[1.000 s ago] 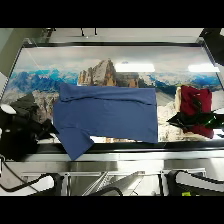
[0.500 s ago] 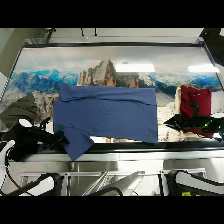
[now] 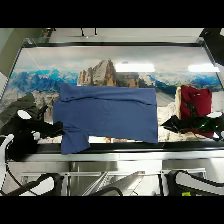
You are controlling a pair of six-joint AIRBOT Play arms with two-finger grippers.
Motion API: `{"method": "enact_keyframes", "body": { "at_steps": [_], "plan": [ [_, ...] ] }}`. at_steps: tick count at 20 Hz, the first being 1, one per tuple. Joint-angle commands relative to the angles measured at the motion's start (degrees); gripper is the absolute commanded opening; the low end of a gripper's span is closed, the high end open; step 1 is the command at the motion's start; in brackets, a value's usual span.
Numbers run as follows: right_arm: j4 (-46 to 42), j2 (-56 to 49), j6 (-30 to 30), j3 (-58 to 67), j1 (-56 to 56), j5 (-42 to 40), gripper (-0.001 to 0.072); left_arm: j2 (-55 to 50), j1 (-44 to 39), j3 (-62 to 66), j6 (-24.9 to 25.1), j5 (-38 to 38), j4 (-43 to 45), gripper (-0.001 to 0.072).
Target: Fold the shirts.
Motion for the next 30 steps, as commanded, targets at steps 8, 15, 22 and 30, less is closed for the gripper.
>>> {"method": "enact_keyframes", "body": {
  "at_steps": [8,15,22,30],
  "plan": [
    [1.8,-0.5,-2.0,-10.9,2.3,-4.9,0.0301,9.7,0.0,0.7,2.1,-2.6,-0.5,0.0019],
    [11.5,-0.7,-6.7,-10.5,9.6,-2.2,0.0023,18.6,0.0,0.7,2.5,-4.4,0.3,0.0019],
    [-1.4,7.2,2.2,-6.3,0.0,3.5,0.0022,27.8,8.8,0.7,0.5,-11.9,6.7,0.0019],
    [17.3,10.3,-7.2,-5.2,-3.7,2.3,0.0022,25.8,0.7,2.3,0.7,-9.3,6.0,0.0019]
  ]
}}
